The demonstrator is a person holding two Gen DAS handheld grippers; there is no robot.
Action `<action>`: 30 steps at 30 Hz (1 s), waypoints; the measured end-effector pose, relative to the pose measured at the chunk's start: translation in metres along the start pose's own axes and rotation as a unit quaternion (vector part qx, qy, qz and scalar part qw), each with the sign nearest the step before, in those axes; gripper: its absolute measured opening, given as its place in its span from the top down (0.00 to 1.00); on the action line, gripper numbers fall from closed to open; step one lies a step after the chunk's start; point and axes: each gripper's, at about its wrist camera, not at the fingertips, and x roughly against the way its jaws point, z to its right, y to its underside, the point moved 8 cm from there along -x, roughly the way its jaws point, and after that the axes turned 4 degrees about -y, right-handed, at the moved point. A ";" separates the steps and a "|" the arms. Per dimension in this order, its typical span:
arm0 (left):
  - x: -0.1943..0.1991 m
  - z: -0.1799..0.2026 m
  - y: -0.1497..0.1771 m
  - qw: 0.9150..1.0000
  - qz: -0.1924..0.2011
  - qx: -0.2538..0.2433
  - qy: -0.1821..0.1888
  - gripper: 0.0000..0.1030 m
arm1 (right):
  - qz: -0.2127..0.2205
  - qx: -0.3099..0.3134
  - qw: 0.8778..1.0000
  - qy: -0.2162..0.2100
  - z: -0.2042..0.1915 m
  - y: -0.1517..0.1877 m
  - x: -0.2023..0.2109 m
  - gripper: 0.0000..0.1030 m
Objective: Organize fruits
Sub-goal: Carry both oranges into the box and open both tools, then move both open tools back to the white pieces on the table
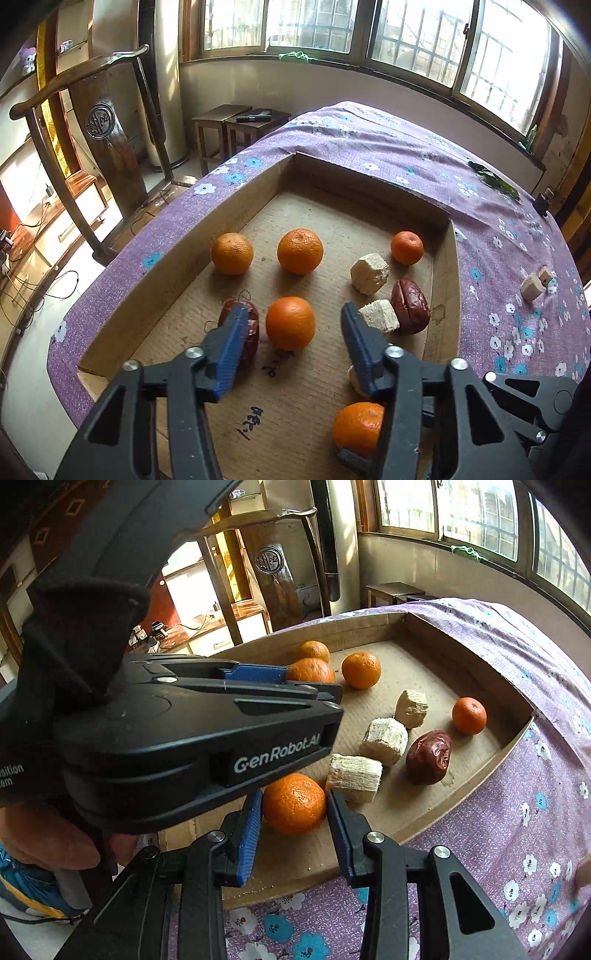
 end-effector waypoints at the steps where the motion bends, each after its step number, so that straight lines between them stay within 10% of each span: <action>1: 0.002 -0.001 -0.001 1.000 0.005 0.001 -0.001 0.37 | 0.000 -0.004 1.000 -0.007 -0.001 0.000 0.001 0.58; 11: 0.023 0.022 -0.008 0.999 0.041 -0.010 -0.005 0.22 | 0.051 -0.035 0.998 -0.012 0.016 0.003 0.052 0.43; 30: 0.037 0.163 0.001 0.992 0.056 -0.089 0.065 0.19 | 0.112 -0.146 0.974 0.133 0.130 0.072 0.169 0.15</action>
